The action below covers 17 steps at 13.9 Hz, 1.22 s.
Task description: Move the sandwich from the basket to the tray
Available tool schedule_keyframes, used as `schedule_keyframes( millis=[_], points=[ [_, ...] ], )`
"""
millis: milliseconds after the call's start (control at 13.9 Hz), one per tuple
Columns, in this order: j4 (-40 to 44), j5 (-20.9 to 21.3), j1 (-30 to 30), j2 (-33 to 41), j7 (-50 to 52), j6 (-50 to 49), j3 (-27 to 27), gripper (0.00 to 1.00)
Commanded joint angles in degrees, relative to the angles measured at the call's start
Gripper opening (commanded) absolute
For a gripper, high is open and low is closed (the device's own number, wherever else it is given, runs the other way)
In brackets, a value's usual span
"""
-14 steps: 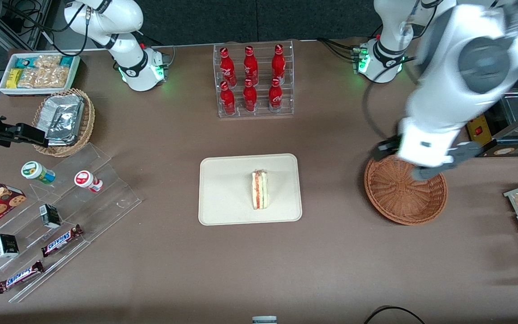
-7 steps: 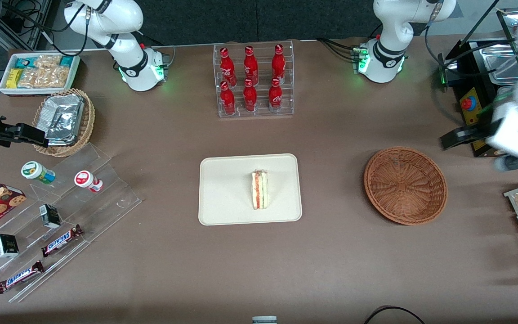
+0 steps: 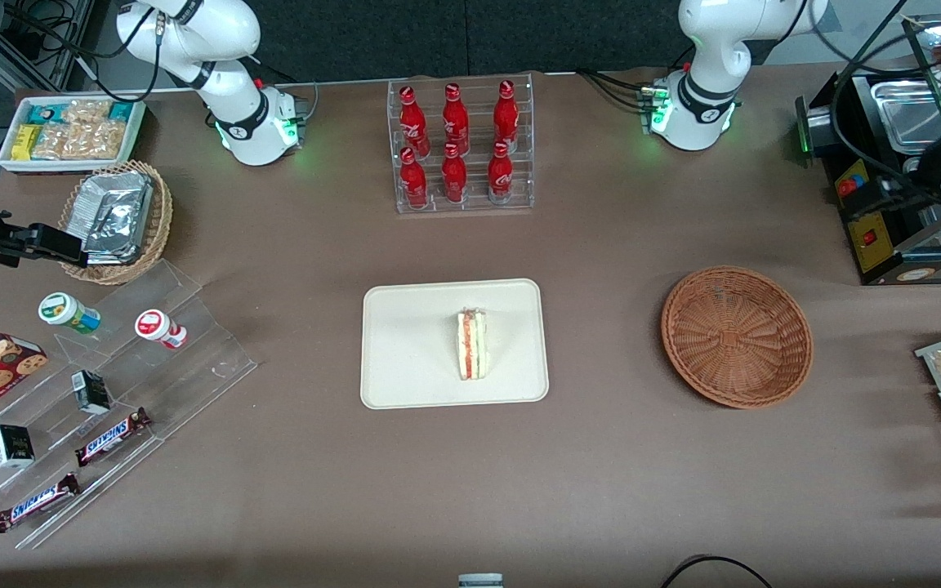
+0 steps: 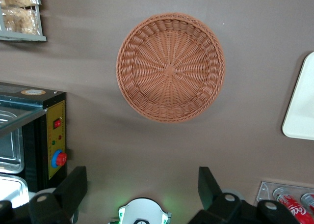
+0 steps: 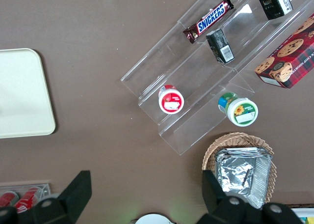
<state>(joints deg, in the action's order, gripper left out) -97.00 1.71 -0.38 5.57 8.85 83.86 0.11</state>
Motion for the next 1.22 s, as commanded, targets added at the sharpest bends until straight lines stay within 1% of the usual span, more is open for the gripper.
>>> schedule_keyframes(
  millis=[0,72,431,647,863,1007,1150],
  points=[
    [-11.8,-0.5,-0.1,9.4,-0.5,5.0,0.0,1.00],
    [-12.8,-0.5,-0.1,10.3,-0.5,5.7,0.0,1.00],
    [-10.1,-0.5,-0.1,9.0,-0.5,5.4,0.0,1.00],
    [-5.9,-0.5,-0.6,5.9,-0.7,3.3,-0.5,1.00],
    [-2.9,-3.1,0.6,3.5,-2.6,2.3,-0.8,1.00],
    [-1.5,-2.9,5.8,3.1,-5.8,1.7,-6.8,1.00],
    [-0.3,-2.6,4.8,2.2,-5.2,1.6,-7.1,1.00]
  ],
)
